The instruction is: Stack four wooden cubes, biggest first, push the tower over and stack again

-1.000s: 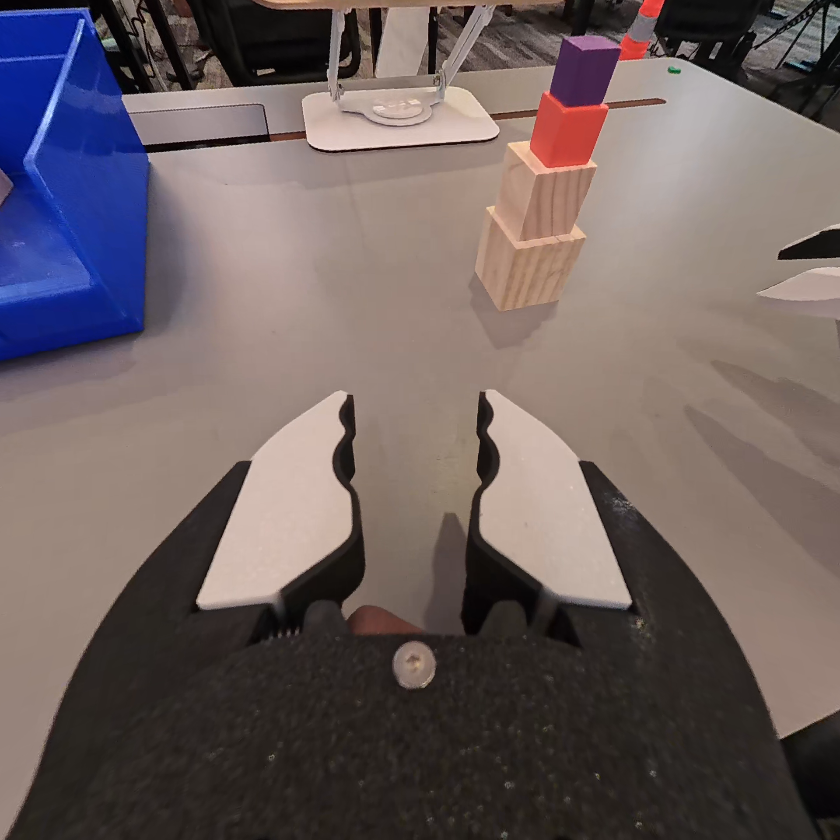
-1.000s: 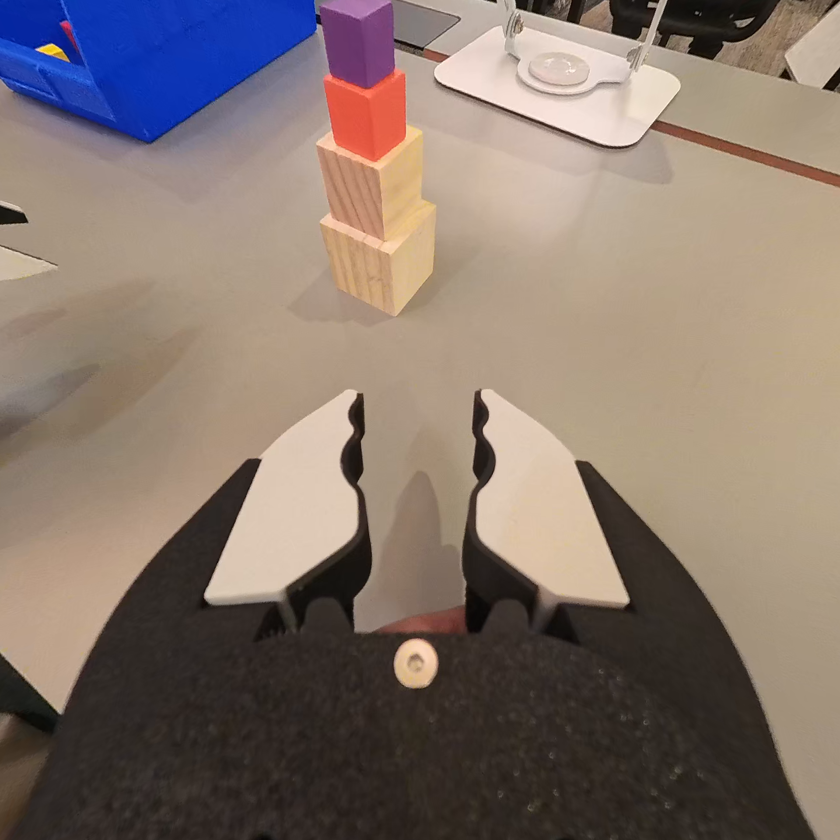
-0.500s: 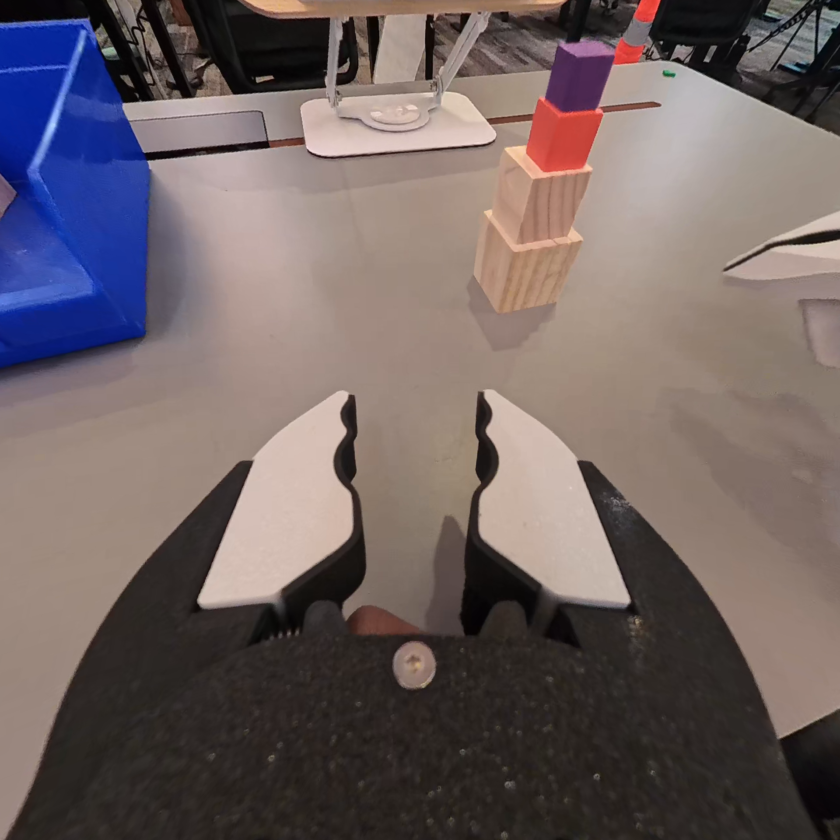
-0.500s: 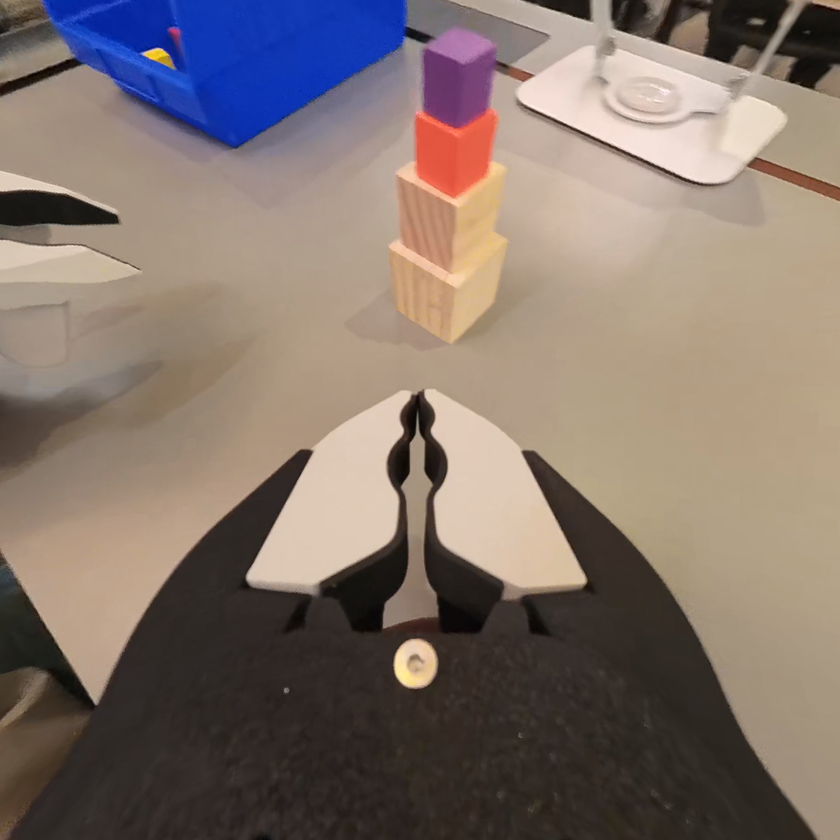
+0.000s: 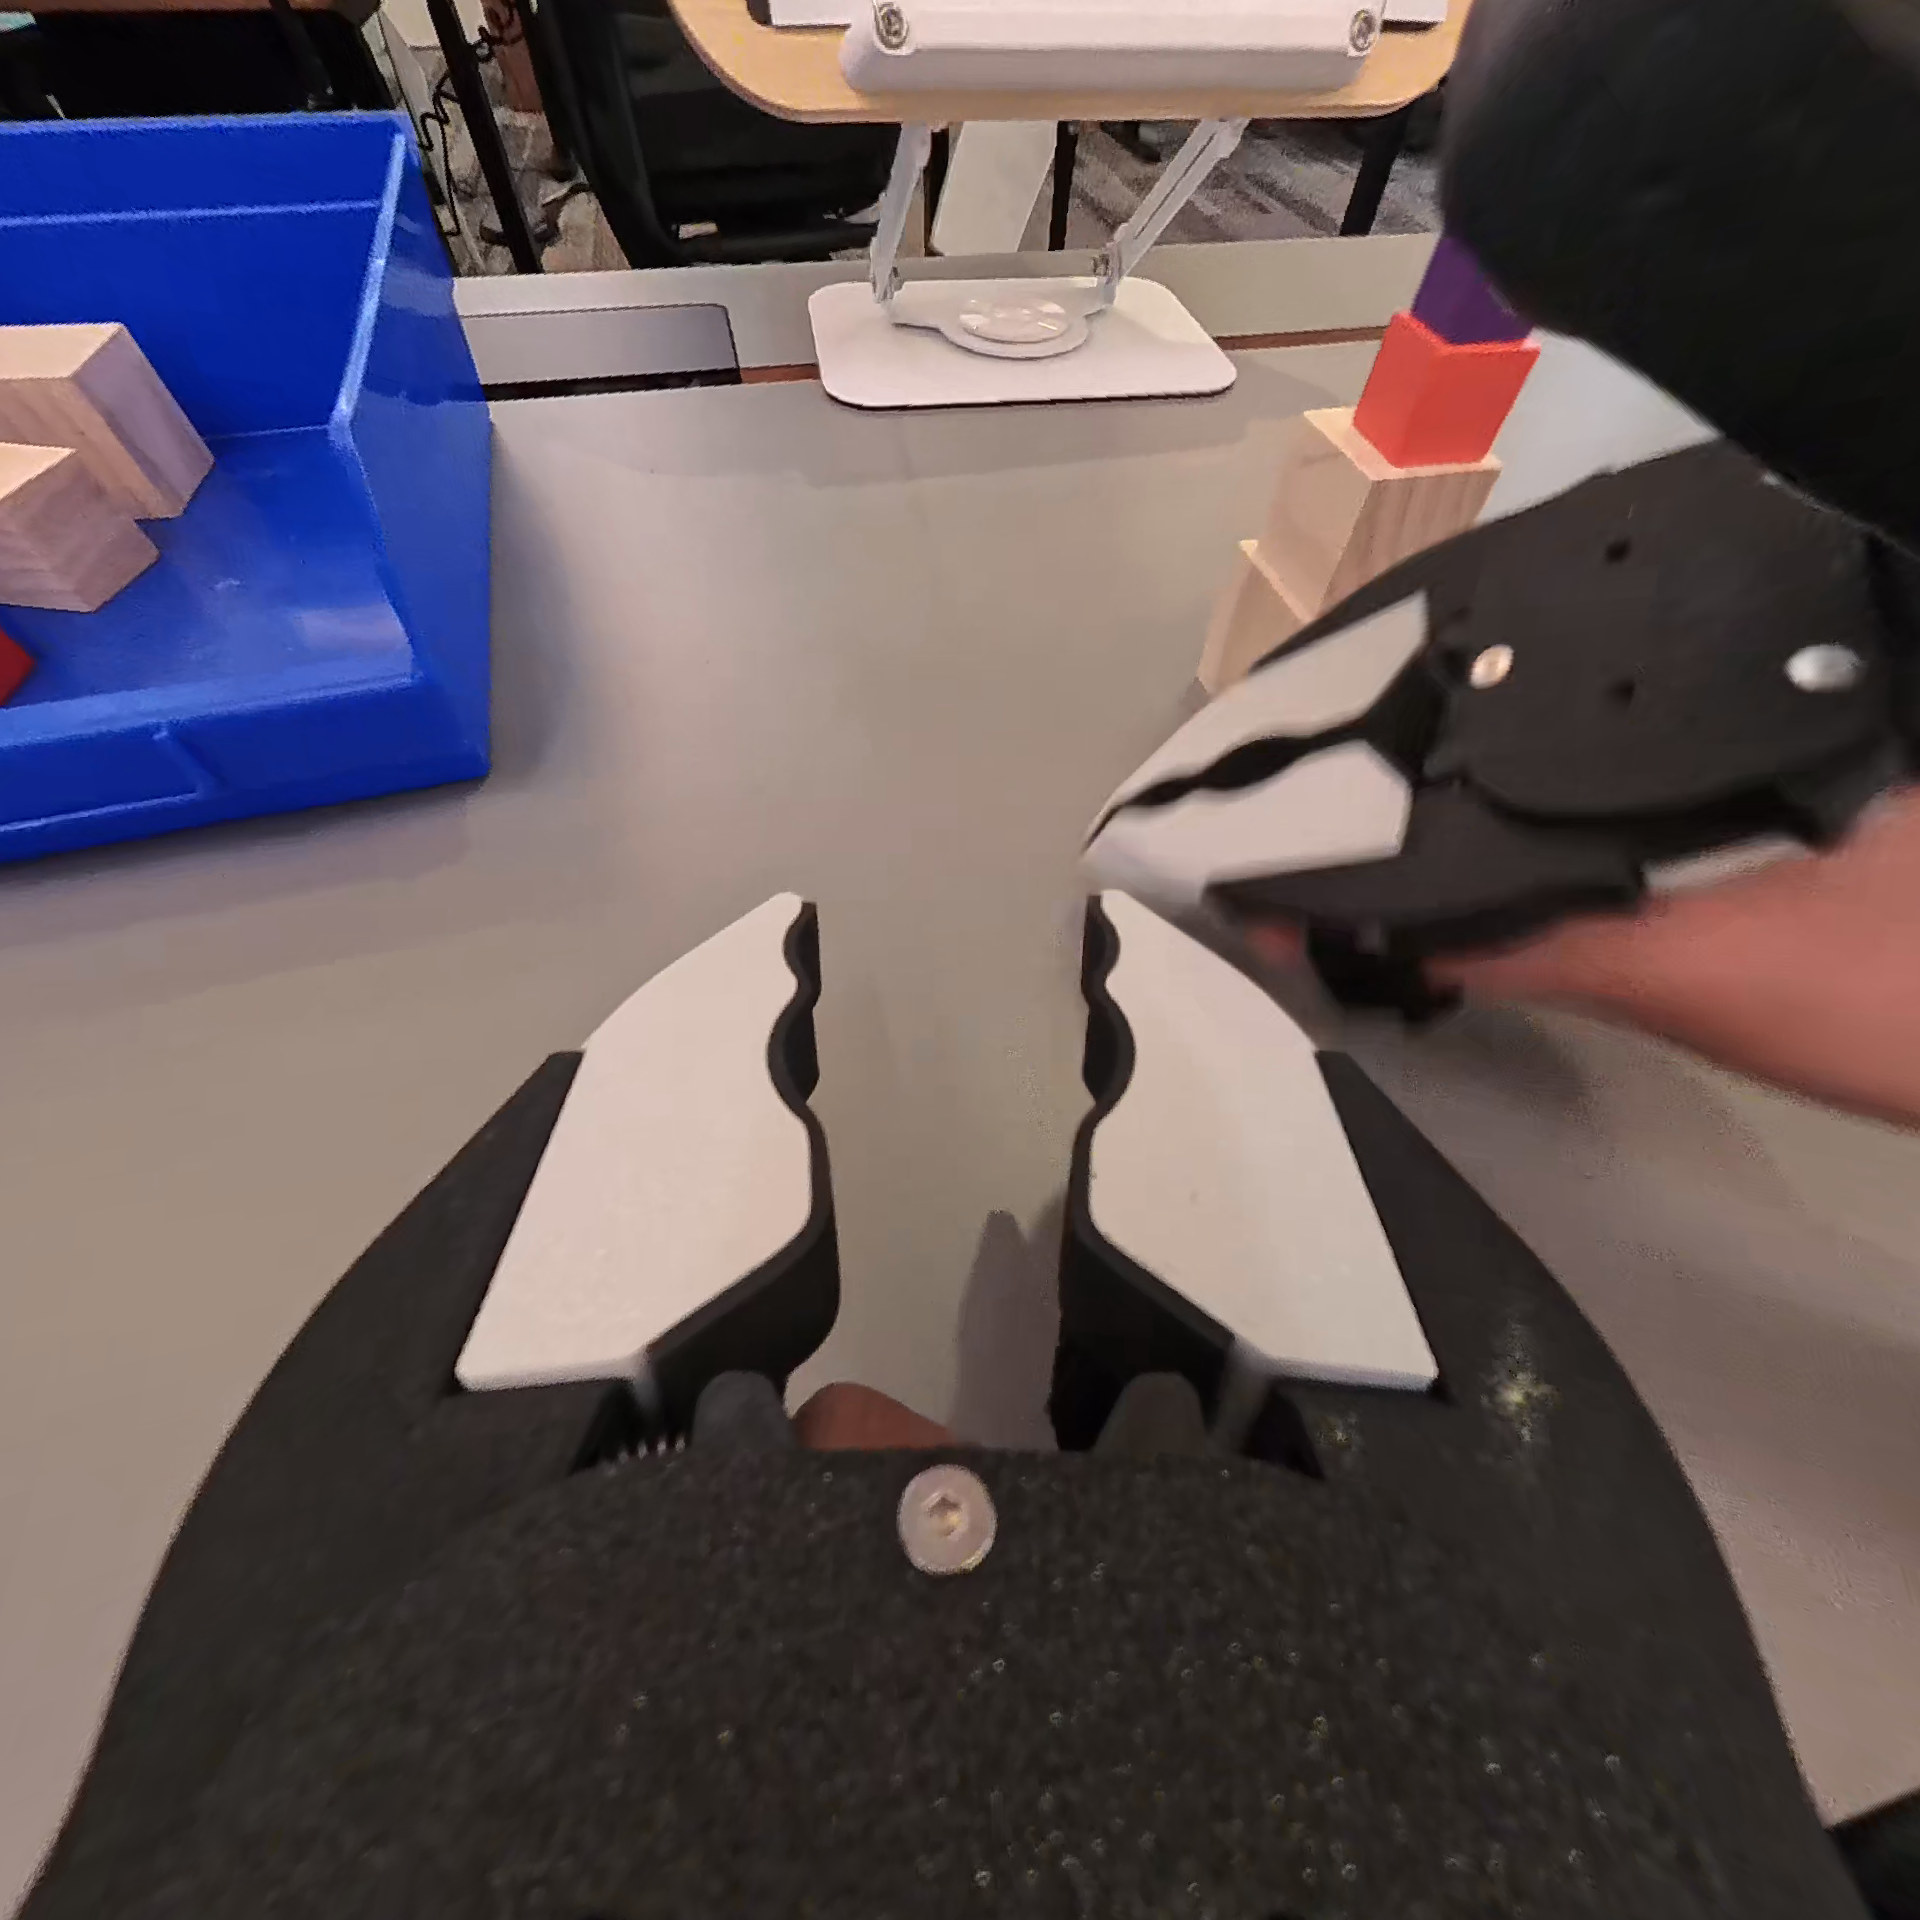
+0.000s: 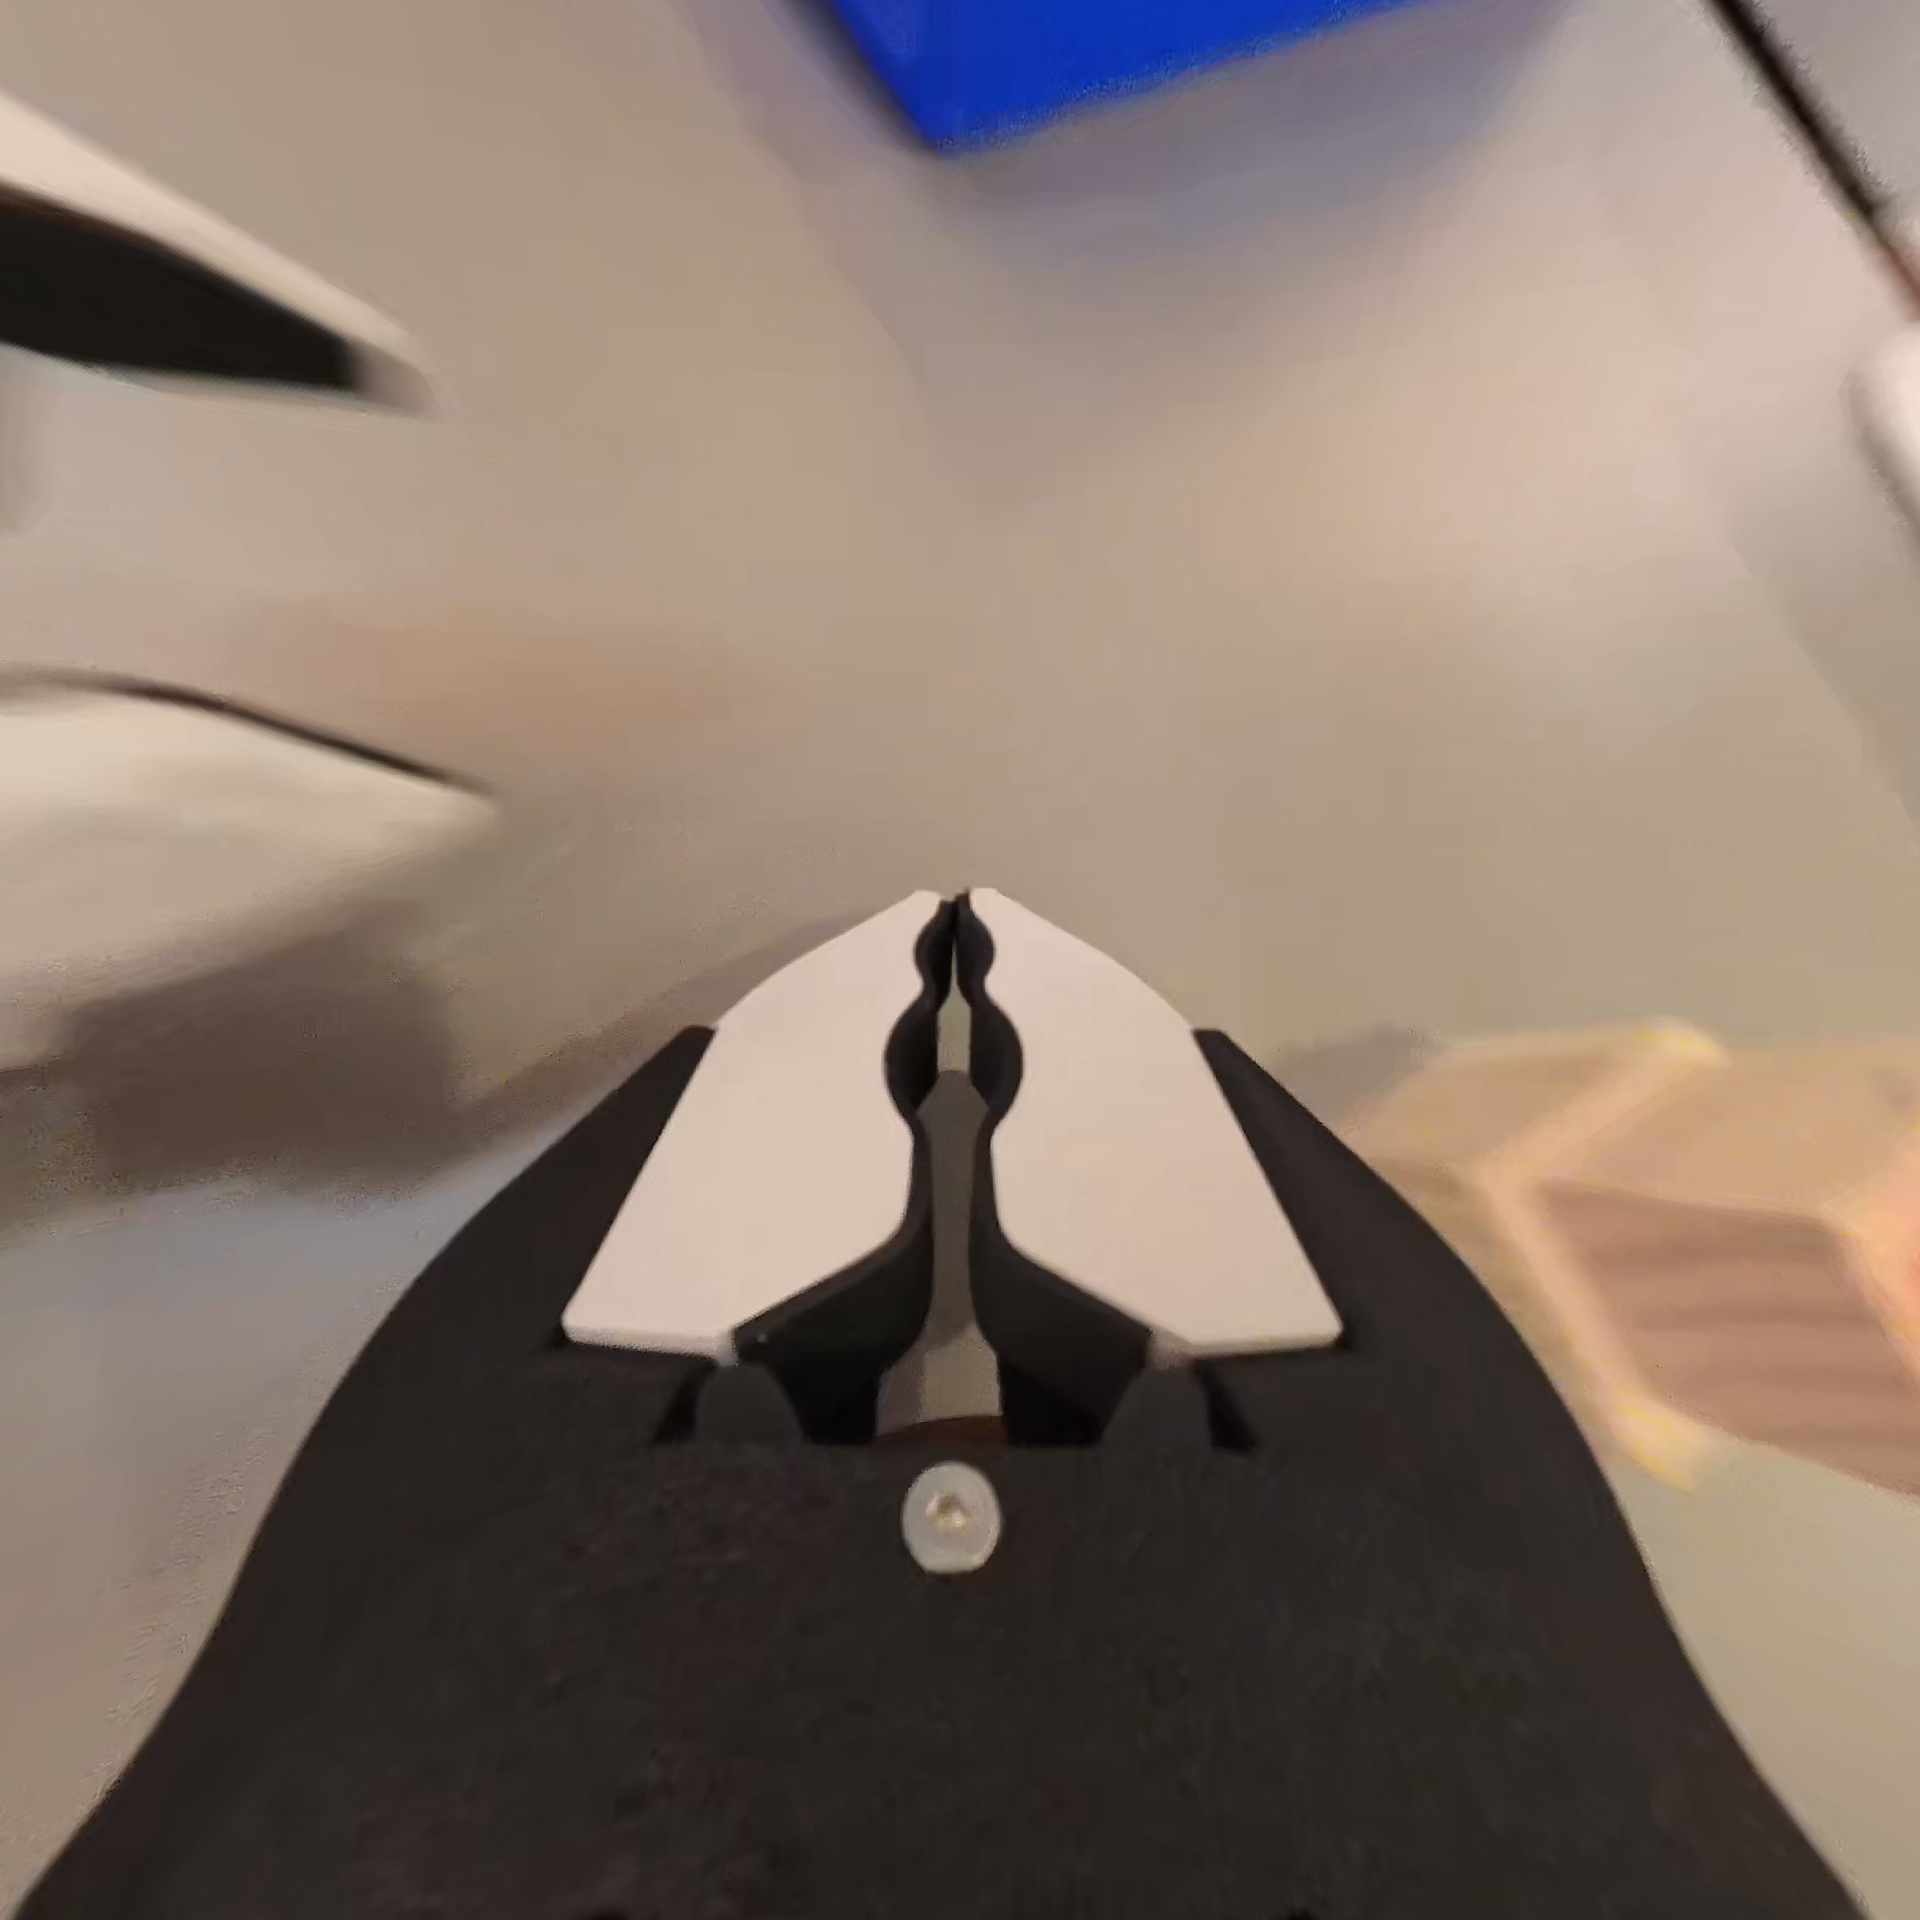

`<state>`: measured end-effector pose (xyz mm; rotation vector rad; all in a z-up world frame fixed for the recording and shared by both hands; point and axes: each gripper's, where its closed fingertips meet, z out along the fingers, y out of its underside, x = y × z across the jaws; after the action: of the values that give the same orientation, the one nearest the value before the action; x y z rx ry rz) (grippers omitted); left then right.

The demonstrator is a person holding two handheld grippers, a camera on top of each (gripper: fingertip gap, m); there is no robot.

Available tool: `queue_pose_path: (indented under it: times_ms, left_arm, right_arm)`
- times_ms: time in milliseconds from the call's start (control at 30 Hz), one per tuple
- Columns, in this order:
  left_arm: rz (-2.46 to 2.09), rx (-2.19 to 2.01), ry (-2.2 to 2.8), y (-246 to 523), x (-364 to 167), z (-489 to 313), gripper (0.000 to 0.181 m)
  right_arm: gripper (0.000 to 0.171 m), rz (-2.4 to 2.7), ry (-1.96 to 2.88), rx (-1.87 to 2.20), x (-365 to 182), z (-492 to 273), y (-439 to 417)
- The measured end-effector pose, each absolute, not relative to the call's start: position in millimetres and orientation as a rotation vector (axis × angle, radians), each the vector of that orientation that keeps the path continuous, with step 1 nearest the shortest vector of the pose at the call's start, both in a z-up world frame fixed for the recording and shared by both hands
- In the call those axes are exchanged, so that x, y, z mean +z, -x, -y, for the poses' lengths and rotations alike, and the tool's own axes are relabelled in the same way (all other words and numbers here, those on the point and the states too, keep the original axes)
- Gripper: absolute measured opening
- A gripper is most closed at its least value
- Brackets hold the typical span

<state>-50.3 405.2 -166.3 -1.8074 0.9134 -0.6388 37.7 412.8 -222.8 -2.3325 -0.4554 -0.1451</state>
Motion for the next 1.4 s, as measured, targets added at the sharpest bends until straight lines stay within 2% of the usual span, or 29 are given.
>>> queue_pose_path:
  times_ms: [67, 133, 333, 500, 600, 700, 833, 900, 1133, 1400]
  left_arm:
    - [-0.921, -0.652, 1.821, 49.1, -170.0, -404.1, 0.048]
    - [-0.935, -0.670, 1.825, 47.1, -171.2, -399.3, 0.048]
    - [-0.967, -0.690, 1.794, 37.8, -167.8, -388.6, 0.048]
    - [-0.983, -0.647, 1.791, 35.0, -176.1, -386.8, 0.053]
    - [-0.990, -0.633, 1.760, 34.0, -170.7, -384.2, 0.054]
    - [-0.988, -0.617, 1.735, 34.5, -165.9, -384.8, 0.056]
    - [-0.946, -0.640, 1.682, 35.3, -154.9, -383.2, 0.057]
    - [-0.942, -0.616, 1.661, 35.6, -150.5, -381.2, 0.057]
    - [-0.929, -0.565, 1.688, 32.1, -153.4, -372.6, 0.064]
    - [-0.897, -0.611, 1.746, 29.6, -160.7, -375.4, 0.063]
  right_arm:
    - [0.000, 0.245, 2.366, -0.308, -221.2, -405.9, -122.3]
    - [0.000, 0.100, 2.354, -0.223, -210.3, -389.2, -164.2]
    - [0.000, 0.195, 2.247, -0.078, -182.2, -315.4, -127.4]
    - [0.001, 0.047, 2.178, -0.170, -171.5, -266.7, -152.4]
    - [0.028, -0.032, 2.129, -0.184, -165.1, -249.6, -162.4]
    - [0.047, -0.094, 2.062, -0.180, -159.8, -238.9, -164.2]
    - [0.060, -0.158, 1.960, -0.178, -158.8, -233.8, -159.5]
    - [0.072, -0.157, 1.977, -0.229, -161.5, -234.2, -159.4]
    - [0.076, -0.197, 1.984, -0.244, -168.4, -239.5, -154.1]
    - [0.075, -0.246, 1.991, -0.247, -175.1, -237.8, -159.1]
